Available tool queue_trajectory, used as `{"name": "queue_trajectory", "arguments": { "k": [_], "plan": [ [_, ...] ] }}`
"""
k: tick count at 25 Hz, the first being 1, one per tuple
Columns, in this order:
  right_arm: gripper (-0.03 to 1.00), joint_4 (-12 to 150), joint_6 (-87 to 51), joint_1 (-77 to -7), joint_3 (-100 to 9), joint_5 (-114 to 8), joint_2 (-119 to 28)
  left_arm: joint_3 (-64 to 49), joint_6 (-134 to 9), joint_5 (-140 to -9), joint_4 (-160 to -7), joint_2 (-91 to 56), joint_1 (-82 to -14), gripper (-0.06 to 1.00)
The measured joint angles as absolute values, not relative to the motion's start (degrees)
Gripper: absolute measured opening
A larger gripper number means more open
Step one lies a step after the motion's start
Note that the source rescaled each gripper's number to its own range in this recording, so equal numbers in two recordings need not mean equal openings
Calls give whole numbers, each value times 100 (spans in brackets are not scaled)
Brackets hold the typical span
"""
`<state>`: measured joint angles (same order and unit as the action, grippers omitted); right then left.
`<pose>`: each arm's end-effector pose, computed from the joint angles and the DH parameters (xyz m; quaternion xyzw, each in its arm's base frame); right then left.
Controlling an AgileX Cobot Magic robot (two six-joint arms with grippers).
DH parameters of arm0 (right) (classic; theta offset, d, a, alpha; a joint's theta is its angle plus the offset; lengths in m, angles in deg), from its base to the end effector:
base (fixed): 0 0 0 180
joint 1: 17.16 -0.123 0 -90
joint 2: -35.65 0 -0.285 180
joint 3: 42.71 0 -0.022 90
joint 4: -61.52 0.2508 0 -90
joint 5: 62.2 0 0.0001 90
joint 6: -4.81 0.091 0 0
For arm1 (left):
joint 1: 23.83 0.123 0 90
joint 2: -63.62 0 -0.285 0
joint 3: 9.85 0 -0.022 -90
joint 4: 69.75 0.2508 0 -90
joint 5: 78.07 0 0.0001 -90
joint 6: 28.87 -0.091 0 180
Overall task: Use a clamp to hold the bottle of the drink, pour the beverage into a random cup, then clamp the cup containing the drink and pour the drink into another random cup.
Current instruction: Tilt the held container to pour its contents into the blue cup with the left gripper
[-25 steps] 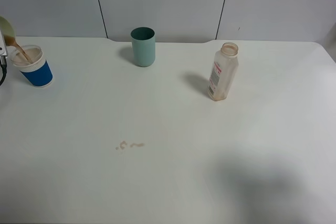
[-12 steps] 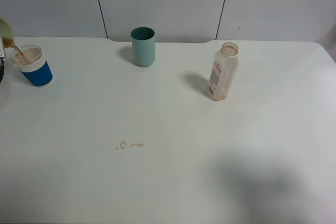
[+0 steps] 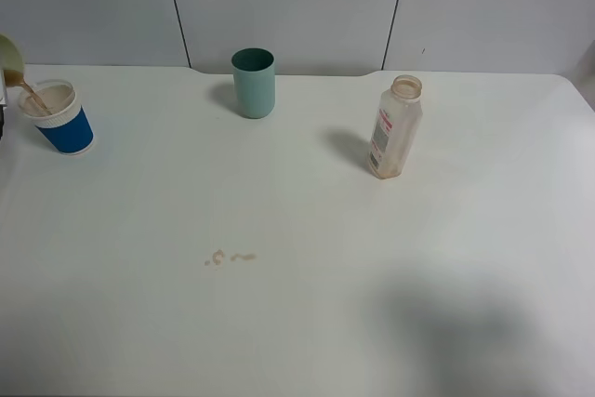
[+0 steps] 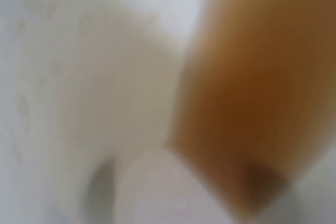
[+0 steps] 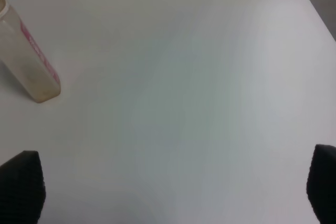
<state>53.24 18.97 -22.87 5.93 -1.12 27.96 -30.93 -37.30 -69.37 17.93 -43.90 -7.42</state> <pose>-0.0045 -0.0120 0.2772 0.0658 0.8497 0.0183 0.5228 0.3467 0.1165 0.1990 0.5514 0.7119 0.3952 0.1818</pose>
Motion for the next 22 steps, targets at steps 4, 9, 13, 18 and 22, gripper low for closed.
{"name": "queue_trajectory", "arguments": {
  "k": [4, 9, 13, 18, 22],
  "plan": [
    [100, 5324, 1897, -2287, 593, -112, 2796, -3093, -3757, -6937, 1811, -4390, -742, 1],
    [100, 5324, 1897, -2287, 593, -112, 2796, -3093, -3877, -6937, 1830, -4390, -742, 1],
    [100, 5324, 1897, -2287, 593, -112, 2796, -3093, -4081, -6937, 1834, -4390, -742, 1],
    [100, 5324, 1897, -2287, 593, -112, 2796, -3068, -4249, -6937, 1834, -4390, -742, 1],
    [100, 5324, 1897, -2287, 593, -112, 2796, -2951, -4269, -6926, 1886, -4390, -755, 1]
  ]
}}
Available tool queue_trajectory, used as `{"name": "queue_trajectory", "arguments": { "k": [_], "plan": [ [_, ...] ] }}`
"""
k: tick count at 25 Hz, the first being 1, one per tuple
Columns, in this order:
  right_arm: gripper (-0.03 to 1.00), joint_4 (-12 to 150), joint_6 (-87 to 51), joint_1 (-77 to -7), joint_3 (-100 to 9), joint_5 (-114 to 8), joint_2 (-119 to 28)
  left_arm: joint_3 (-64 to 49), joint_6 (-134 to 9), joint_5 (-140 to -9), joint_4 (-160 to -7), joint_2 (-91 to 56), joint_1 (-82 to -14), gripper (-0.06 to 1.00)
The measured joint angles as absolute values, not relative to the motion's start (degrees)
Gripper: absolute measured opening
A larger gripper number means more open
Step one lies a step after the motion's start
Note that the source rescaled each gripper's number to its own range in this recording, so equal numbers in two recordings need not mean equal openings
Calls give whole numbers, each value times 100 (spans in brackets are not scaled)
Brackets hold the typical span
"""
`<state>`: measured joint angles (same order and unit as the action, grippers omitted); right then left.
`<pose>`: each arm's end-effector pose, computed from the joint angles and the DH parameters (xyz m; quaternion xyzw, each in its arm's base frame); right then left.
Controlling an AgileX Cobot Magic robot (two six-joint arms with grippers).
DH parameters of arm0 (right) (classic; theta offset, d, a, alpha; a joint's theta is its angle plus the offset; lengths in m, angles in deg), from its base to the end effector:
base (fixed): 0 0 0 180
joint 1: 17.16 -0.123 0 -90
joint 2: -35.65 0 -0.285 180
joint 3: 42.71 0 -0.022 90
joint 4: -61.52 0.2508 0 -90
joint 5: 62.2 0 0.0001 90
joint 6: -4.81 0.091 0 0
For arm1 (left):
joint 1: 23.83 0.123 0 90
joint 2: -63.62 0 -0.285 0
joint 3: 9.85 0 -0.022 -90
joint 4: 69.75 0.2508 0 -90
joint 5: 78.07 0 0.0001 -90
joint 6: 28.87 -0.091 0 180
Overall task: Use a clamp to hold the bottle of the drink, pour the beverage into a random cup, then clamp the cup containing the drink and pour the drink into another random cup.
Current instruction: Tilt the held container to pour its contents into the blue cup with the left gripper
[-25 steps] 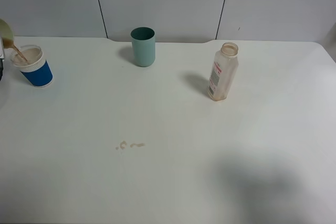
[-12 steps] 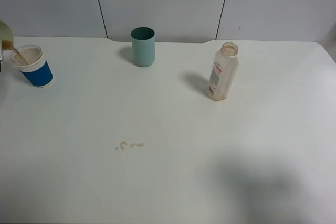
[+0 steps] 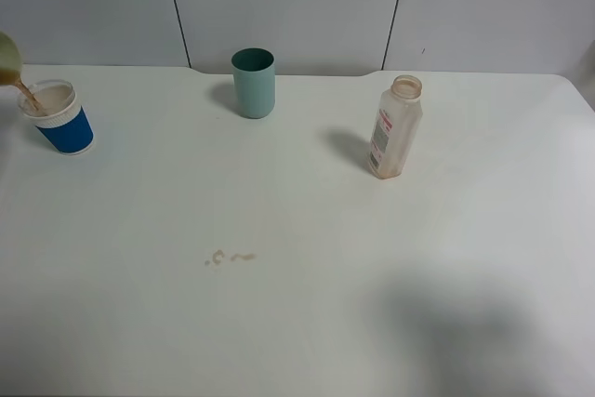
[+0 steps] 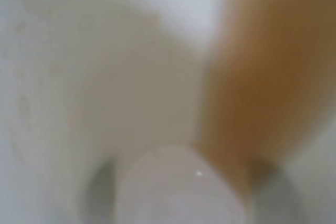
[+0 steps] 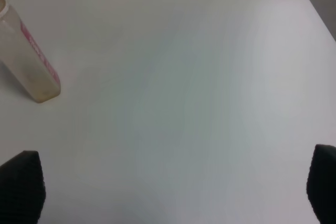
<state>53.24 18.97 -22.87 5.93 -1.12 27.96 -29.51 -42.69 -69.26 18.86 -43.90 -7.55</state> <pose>-0.0045 -0.0120 0.2772 0.0658 0.8497 0.0183 0.5228 0.3516 0.1173 0.2061 0.5855 0.6762 0.4152 0.1660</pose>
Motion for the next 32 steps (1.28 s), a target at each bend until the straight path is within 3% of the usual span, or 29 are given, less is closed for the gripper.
{"name": "queue_trajectory", "arguments": {
  "k": [32],
  "plan": [
    [100, 5324, 1897, -2287, 593, -112, 2796, -2829, -4973, -6646, 2339, -4659, -1031, 1]
  ]
}}
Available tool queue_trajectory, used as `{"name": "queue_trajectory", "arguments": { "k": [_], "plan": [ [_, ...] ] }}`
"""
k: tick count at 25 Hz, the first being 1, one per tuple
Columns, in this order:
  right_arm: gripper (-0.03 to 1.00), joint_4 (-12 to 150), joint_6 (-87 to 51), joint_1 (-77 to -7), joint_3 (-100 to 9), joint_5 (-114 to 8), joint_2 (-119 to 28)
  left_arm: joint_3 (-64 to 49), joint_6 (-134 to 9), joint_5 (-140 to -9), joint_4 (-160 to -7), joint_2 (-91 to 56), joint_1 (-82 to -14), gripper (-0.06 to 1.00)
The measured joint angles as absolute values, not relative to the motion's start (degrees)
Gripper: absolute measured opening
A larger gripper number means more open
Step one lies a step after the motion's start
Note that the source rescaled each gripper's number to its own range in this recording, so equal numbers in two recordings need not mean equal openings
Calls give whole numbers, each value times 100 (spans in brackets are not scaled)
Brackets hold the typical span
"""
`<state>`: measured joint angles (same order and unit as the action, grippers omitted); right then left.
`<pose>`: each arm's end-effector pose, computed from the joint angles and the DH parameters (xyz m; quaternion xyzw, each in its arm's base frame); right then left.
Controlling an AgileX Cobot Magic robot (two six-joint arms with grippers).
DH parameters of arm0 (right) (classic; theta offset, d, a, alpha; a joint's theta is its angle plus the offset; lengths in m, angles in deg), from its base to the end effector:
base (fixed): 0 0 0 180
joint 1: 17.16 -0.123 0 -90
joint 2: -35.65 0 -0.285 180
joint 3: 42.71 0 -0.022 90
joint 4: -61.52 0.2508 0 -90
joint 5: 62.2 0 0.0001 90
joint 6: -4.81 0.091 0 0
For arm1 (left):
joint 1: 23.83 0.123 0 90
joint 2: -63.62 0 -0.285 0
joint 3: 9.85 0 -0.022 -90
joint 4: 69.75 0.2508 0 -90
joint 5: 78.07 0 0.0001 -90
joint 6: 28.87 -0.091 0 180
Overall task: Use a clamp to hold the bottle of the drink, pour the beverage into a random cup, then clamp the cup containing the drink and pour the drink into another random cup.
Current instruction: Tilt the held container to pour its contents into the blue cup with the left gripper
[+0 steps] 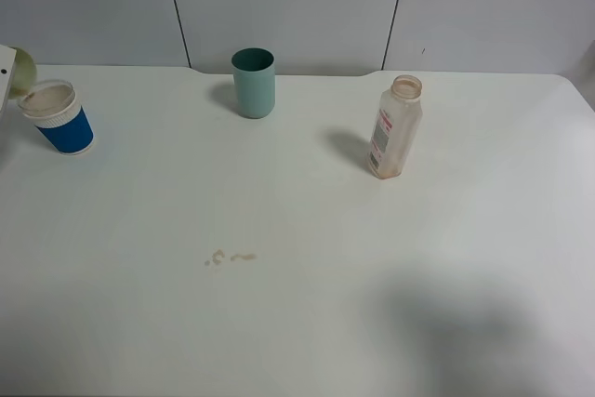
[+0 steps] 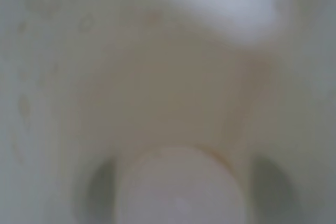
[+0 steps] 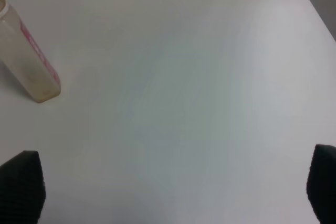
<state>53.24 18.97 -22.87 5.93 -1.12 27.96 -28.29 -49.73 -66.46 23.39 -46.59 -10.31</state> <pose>-0.0045 -0.0120 0.2772 0.0658 0.8497 0.0183 0.5228 0.3635 0.1063 0.1961 0.6594 0.6056 0.4313 0.1111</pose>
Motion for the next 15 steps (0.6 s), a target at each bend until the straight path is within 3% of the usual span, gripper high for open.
{"name": "queue_trajectory", "arguments": {
  "k": [15],
  "plan": [
    [100, 5324, 1897, -2287, 593, -112, 2796, -2829, -4885, -6675, 2221, -4659, -1086, 1]
  ]
}}
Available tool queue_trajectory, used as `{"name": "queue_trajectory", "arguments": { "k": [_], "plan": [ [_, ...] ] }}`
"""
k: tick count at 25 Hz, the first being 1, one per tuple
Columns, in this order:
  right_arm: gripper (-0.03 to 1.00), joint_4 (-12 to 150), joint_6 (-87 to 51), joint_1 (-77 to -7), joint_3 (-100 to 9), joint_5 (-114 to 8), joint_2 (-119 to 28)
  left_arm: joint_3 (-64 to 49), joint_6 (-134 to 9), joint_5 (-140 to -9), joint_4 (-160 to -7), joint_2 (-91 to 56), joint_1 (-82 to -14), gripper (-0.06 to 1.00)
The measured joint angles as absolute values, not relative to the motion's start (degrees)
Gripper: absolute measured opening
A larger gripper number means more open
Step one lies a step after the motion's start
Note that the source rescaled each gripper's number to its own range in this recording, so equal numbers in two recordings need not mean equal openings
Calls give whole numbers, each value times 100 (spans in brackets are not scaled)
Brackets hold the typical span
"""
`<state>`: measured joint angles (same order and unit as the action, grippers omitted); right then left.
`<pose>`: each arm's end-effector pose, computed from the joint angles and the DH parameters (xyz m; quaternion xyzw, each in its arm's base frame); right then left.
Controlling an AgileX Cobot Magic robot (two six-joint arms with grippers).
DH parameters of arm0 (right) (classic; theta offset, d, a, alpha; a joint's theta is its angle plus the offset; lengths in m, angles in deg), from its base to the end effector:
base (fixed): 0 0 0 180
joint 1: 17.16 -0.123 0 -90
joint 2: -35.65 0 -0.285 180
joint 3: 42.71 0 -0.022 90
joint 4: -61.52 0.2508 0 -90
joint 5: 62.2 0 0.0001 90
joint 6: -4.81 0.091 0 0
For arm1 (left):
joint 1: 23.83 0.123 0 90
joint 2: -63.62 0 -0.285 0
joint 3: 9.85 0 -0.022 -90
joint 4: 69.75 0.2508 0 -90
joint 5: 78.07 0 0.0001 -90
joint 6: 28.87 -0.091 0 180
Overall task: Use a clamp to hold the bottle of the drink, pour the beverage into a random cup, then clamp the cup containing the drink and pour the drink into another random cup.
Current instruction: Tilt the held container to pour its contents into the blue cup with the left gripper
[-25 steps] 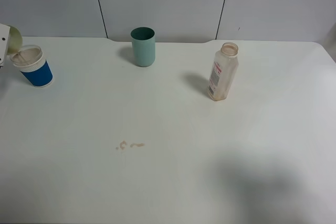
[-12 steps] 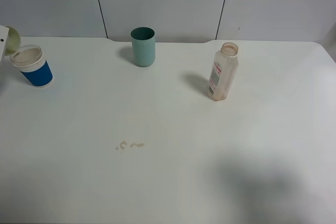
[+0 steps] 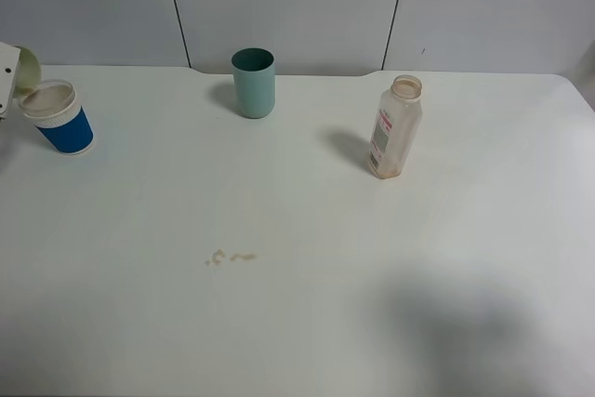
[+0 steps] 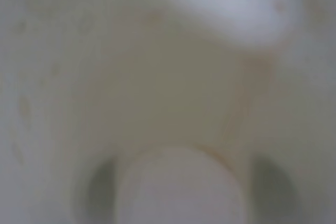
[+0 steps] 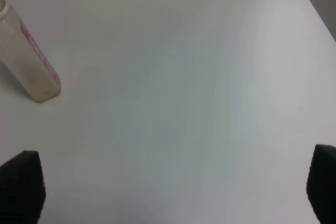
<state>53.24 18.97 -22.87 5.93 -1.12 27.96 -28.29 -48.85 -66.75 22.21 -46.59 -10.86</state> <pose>-0.0045 -0.0120 0.2772 0.0658 0.8497 0.0183 0.5228 0.3644 0.1024 0.1958 0.6530 0.6142 0.4261 0.1220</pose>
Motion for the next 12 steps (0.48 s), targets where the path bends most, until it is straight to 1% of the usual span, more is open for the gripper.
{"name": "queue_trajectory", "arguments": {
  "k": [4, 7, 12],
  "plan": [
    [100, 5324, 1897, -2287, 593, -112, 2796, -2829, -4464, -6777, 1986, -4635, -1086, 1],
    [100, 5324, 1897, -2287, 593, -112, 2796, -2806, -3962, -6851, 1684, -4503, -1078, 1],
    [100, 5324, 1897, -2287, 593, -112, 2796, -2713, -2887, -7051, 1166, -4228, -877, 1]
  ]
}}
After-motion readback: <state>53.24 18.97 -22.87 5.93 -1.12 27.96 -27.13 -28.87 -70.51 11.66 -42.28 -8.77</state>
